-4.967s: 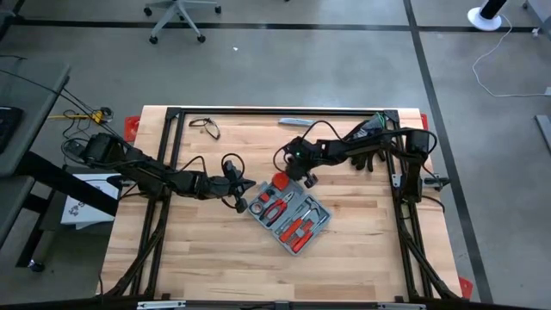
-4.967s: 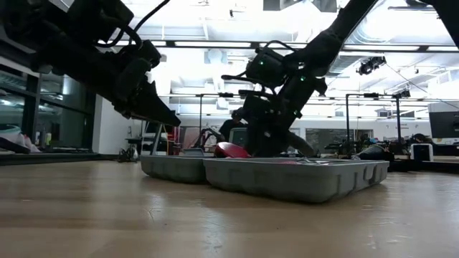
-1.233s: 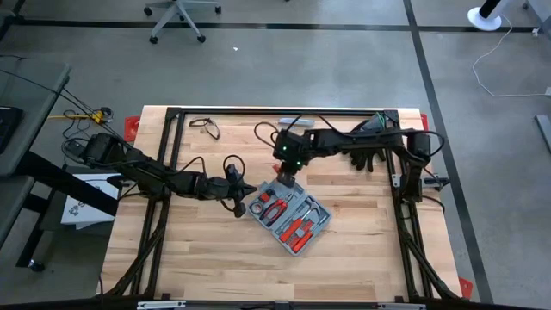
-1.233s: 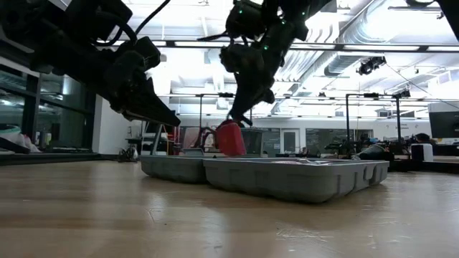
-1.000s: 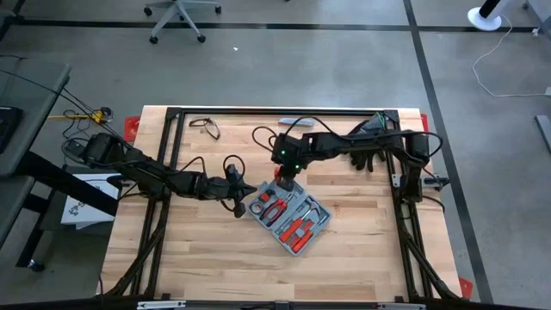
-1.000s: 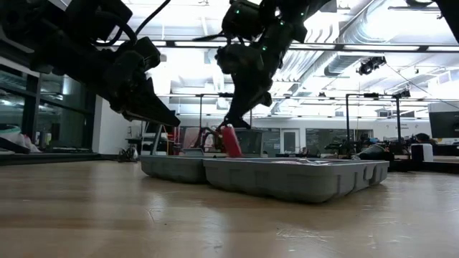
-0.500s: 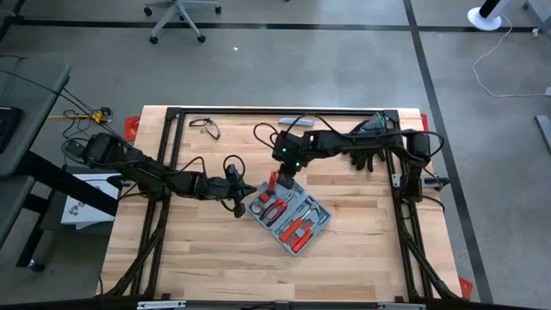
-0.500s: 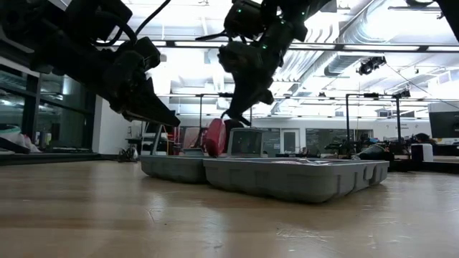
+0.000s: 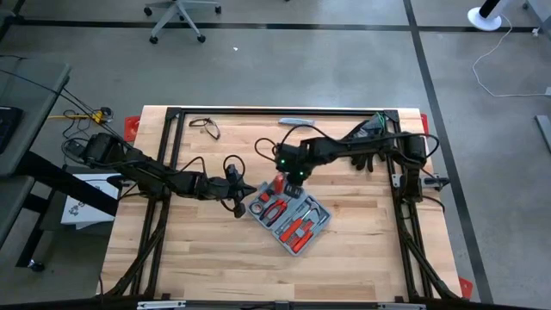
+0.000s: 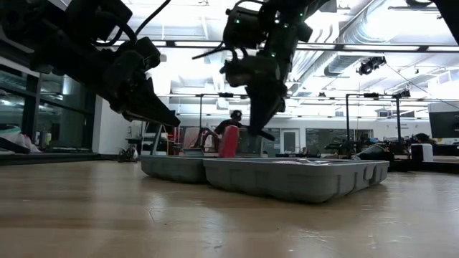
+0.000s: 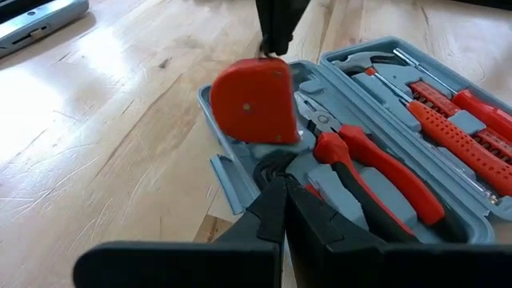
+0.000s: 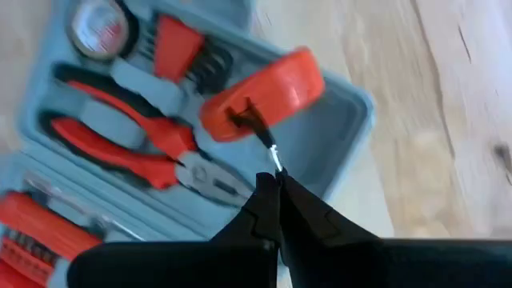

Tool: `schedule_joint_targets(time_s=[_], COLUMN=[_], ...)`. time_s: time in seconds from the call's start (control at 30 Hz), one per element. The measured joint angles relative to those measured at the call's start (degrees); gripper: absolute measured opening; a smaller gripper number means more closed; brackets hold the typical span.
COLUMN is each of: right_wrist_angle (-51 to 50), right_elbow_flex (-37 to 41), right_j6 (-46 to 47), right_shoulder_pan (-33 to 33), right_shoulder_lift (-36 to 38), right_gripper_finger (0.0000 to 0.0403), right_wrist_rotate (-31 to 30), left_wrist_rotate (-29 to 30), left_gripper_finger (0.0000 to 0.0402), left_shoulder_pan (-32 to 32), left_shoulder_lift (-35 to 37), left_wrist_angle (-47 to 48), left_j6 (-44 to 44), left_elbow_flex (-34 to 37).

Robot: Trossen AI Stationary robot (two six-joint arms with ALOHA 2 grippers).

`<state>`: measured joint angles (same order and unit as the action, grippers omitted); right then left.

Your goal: Prefit tool cases

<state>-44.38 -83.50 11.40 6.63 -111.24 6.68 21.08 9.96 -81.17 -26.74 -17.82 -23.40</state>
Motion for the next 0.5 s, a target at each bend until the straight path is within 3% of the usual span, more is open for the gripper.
schedule_joint_targets(time_s=[0.23, 0.5], right_wrist_angle=[-4.77, -3.0], right_elbow_flex=[0.0, 0.0], right_j6=[-1.5, -2.42], right_shoulder_pan=[0.08, -1.12], right_shoulder_lift=[-0.02, -0.03], right_gripper_finger=[0.0, 0.0], right_wrist_rotate=[0.1, 1.84], left_wrist_rotate=[0.02, 0.04], left_gripper_finger=[0.0, 0.0], left_shoulder_pan=[0.0, 0.0], left_shoulder_lift=[0.0, 0.0], left_wrist_angle=[-0.01, -0.02], left_j6=[-0.01, -0.01], left_elbow_flex=[0.0, 0.0])
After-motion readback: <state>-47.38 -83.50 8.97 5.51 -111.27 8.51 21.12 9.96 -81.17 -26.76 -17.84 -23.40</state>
